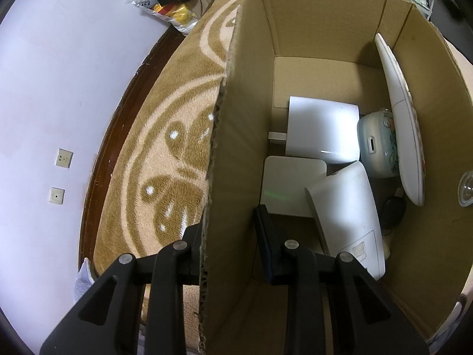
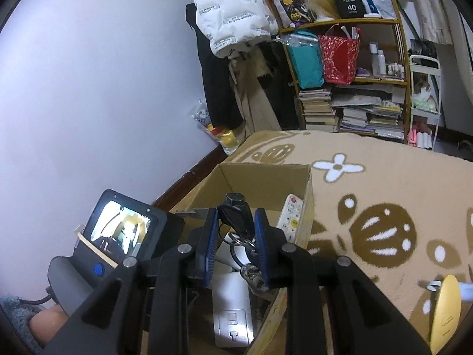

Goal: Organize rigid objects
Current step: 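Lower the keys into the box and open the right gripper, then move the right gripper back over the yellow oval card, then grasp the yellow oval card with the right gripper and lift, then carry the card into the box against its wall and release, then move the right gripper back over the light-blue cylindrical device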

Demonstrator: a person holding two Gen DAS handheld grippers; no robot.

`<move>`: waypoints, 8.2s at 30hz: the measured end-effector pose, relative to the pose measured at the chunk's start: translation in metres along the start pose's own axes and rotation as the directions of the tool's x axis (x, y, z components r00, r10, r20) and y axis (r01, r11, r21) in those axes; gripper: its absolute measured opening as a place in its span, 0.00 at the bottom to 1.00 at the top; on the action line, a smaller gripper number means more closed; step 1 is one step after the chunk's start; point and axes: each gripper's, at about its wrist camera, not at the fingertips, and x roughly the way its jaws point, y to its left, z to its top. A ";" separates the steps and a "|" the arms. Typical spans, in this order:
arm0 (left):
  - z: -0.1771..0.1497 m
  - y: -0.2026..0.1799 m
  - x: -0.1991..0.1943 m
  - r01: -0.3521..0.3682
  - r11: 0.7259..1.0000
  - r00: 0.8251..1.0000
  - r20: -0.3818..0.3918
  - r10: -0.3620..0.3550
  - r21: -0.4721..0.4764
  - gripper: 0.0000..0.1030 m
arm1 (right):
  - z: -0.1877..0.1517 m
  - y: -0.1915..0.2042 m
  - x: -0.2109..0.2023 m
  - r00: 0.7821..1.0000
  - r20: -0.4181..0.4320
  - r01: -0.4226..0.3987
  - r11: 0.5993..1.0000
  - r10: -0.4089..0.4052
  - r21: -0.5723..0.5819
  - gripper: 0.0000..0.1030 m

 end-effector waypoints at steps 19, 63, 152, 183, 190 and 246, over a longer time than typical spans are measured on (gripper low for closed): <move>-0.002 0.000 0.002 -0.001 1.000 1.000 -0.001 0.001 0.002 0.27 | 0.002 -0.022 -0.003 0.980 0.011 0.198 0.979 -0.198 -0.044 0.67; -0.003 0.004 0.004 -0.003 1.000 1.000 -0.007 0.003 0.007 0.27 | -0.079 -0.229 -0.055 0.774 -0.426 0.600 0.758 -0.469 0.255 0.94; -0.005 0.005 0.007 0.007 1.000 1.000 -0.028 -0.007 0.009 0.27 | 0.065 -0.029 -0.024 0.987 0.046 0.146 0.978 -0.154 0.149 0.55; -0.007 0.004 0.009 0.008 1.000 1.000 -0.024 -0.008 0.010 0.27 | 0.036 -0.034 -0.007 0.989 -0.075 0.135 0.980 -0.125 0.147 0.87; -0.007 0.004 0.009 0.008 1.000 1.000 -0.025 -0.007 0.011 0.27 | 0.026 -0.067 -0.020 0.975 -0.090 0.218 0.957 -0.204 0.189 0.89; -0.004 -0.001 0.004 -0.017 0.999 1.000 -0.026 0.018 0.037 0.27 | -0.078 -0.286 -0.046 0.812 -0.444 0.583 0.546 -0.378 0.601 0.66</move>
